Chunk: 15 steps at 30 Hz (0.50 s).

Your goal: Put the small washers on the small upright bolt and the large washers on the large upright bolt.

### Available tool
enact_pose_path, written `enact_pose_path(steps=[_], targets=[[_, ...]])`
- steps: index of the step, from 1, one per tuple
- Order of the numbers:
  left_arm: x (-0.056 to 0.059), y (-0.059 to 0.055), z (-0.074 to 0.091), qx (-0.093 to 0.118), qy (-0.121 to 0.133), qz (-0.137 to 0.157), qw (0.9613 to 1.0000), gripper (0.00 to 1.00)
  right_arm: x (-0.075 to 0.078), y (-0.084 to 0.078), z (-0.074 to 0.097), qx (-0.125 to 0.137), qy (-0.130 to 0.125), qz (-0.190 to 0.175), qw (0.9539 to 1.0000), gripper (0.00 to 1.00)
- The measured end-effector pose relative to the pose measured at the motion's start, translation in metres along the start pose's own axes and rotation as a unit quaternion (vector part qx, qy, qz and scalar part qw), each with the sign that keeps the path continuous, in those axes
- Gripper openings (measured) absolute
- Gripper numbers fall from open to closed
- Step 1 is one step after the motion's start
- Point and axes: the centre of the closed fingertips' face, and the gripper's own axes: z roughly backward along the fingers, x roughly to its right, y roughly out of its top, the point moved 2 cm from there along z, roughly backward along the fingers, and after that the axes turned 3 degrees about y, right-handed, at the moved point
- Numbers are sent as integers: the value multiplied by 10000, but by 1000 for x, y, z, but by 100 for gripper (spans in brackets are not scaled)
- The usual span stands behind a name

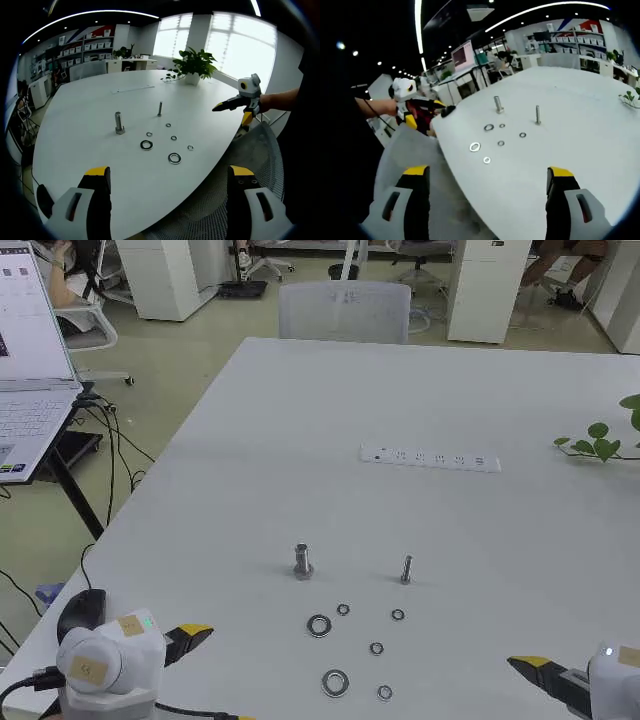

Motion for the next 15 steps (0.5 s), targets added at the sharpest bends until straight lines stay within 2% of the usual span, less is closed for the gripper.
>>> enact_pose_path(steps=[4, 15], targets=[[0, 2, 0, 23, -36, 129, 9999, 91, -1, 1, -3, -48, 20, 75, 10000, 97], [-10, 5, 5, 17, -40, 14, 10000, 93, 4, 10, -11, -75, -12, 66, 9999, 96]])
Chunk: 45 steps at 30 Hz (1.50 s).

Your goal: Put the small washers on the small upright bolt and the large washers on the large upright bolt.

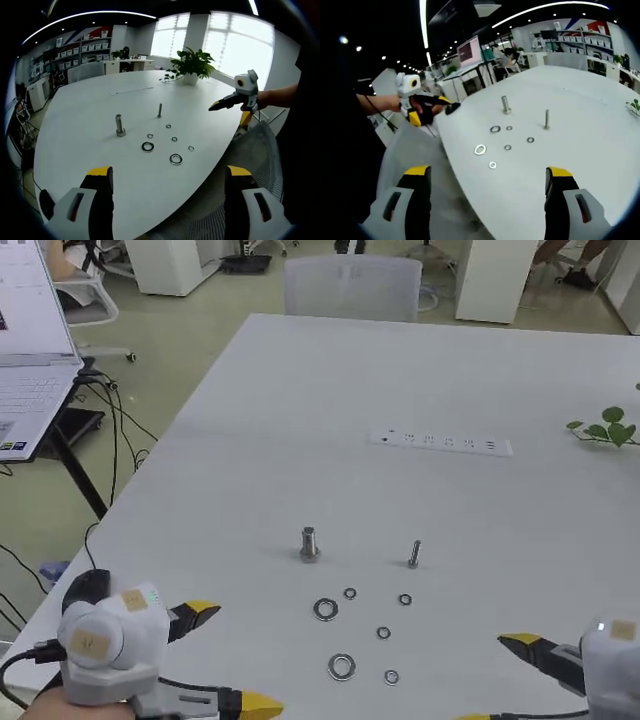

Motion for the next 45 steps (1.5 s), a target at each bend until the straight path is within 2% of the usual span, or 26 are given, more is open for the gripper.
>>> enact_pose_path(steps=[4, 7, 13, 17, 21, 24, 26, 28, 30, 33, 41, 45], targets=[[2, -1, 1, 3, -90, -66, 9999, 97, 4, 8, -2, -61, -51, 51, 10000, 94], [1, -3, 1, 9, -62, -189, 9998, 99, 4, 10, -6, -206, -57, 134, 9997, 90], [5, -9, 0, -40, -209, -99, 9997, 98, 5, 21, -16, -325, -83, 290, 9990, 87], [6, -7, -1, -33, -254, -91, 9996, 95, 8, 26, -23, -470, -74, 382, 9981, 83], [5, -1, -3, 30, -278, -137, 9995, 94, 15, 25, -29, -702, -90, 426, 9966, 81], [4, 4, -4, 64, -283, -137, 9995, 93, 21, 28, -33, -767, -92, 483, 9958, 79], [3, 5, -6, 52, -321, -120, 9994, 91, 26, 29, -35, -827, -106, 549, 9950, 77], [4, 0, -8, -130, -372, -150, 9991, 89, 32, 28, -37, -924, -121, 619, 9937, 76], [5, 1, -9, -120, -371, -267, 9989, 89, 36, 29, -39, -981, -118, 670, 9928, 74], [6, 3, -9, -78, -407, -246, 9988, 89, 42, 29, -42, -1075, -114, 727, 9915, 71], [8, -3, -10, -194, -483, -289, 9982, 89, 54, 35, -51, -1312, -136, 957, 9866, 65], [4, -3, -8, -175, -468, -248, 9984, 86, 56, 39, -57, -1511, -82, 1172, 9815, 64]])
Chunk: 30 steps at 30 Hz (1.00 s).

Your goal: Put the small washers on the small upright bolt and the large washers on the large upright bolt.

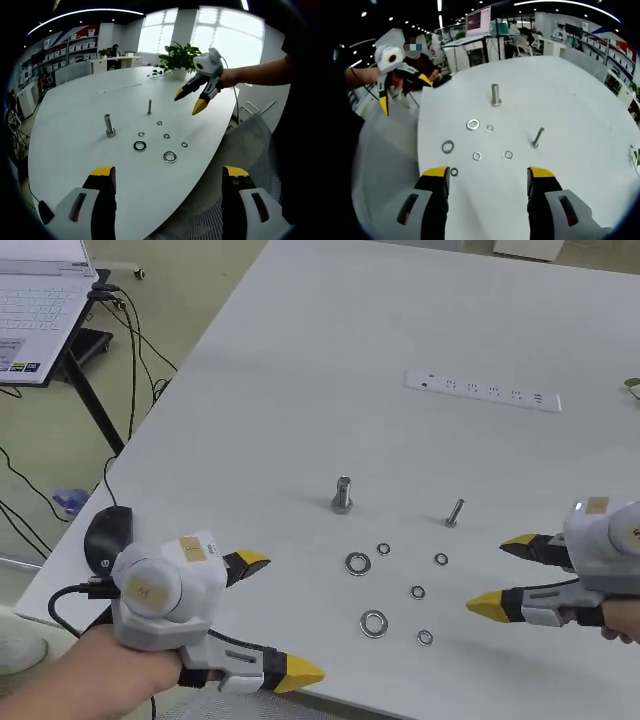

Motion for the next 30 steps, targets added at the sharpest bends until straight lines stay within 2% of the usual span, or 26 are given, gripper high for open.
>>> enact_pose_path(steps=[3, 10, 14, 18, 21, 29, 30], targets=[[-4, 2, 2, 43, 54, -15, 10000, 85, 2, 6, -4, -57, 38, 102, 9999, 62], [-5, 0, 5, -32, 62, -153, 9999, 84, 10, 9, -18, -373, 117, 421, 9983, 56], [-5, -1, 6, -33, 52, -123, 9999, 83, 15, 10, -25, -538, 163, 572, 9968, 55], [-6, 1, 9, 16, 56, -83, 9999, 82, 18, 13, -30, -597, 227, 616, 9961, 53], [-6, -1, 10, -21, 56, -122, 9999, 82, 20, 12, -36, -729, 282, 752, 9941, 50], [-8, -1, 13, -26, 51, -181, 9998, 81, 24, 8, -50, -1153, 390, 1234, 9849, 48], [-9, -2, 14, -48, 50, -179, 9998, 81, 25, 9, -52, -1145, 405, 1196, 9854, 47]])
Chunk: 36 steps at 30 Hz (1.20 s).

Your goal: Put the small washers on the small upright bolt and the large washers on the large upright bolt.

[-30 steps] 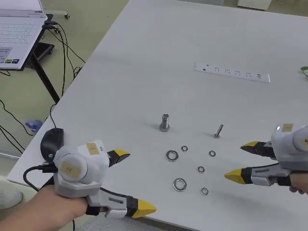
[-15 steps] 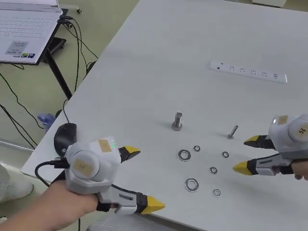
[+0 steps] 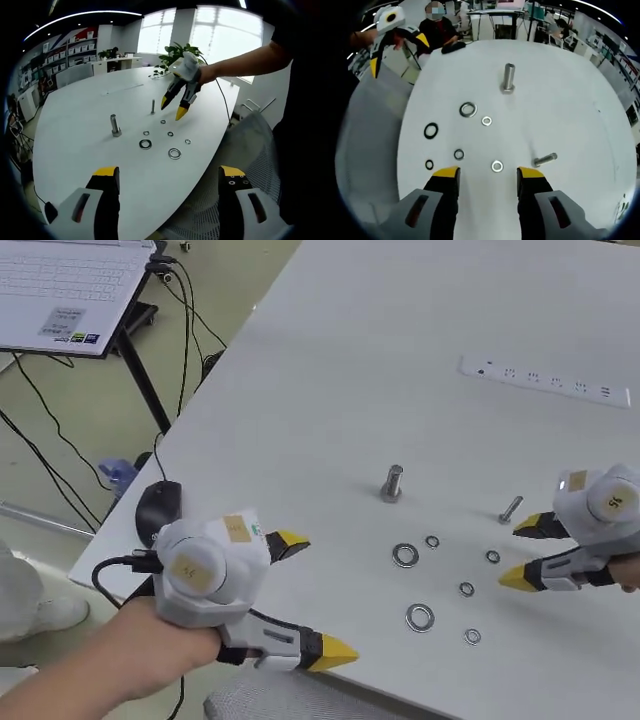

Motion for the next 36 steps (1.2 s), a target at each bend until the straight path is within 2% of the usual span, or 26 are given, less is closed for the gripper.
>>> enact_pose_path(steps=[3, 10, 11, 13, 16, 22, 26, 31, 36], targets=[[1, -2, 2, -55, -22, -41, 10000, 81, 3, -1, -5, -32, 47, -9, 10000, 46], [0, -1, 3, -35, -8, -85, 10000, 81, 3, -2, -16, -293, 126, 259, 9992, 44], [-1, -1, 3, -35, -7, -97, 9999, 81, 4, -4, -18, -392, 143, 325, 9986, 43], [-1, -3, 2, -83, -14, -121, 9999, 82, 4, -3, -22, -430, 181, 371, 9982, 43], [-2, -3, 1, -81, -4, -182, 9998, 82, 6, -3, -25, -527, 191, 490, 9972, 39], [-9, -6, -1, -96, 96, -277, 9995, 84, 11, -8, -30, -711, 194, 566, 9957, 35], [-14, -8, -3, -144, 182, -388, 9990, 84, 10, -9, -31, -720, 200, 582, 9955, 34], [-19, -9, -5, -124, 261, -394, 9988, 84, 12, -8, -32, -723, 182, 594, 9954, 32], [-19, -12, -8, -215, 253, -533, 9980, 83, 10, -8, -32, -767, 208, 685, 9945, 30]])
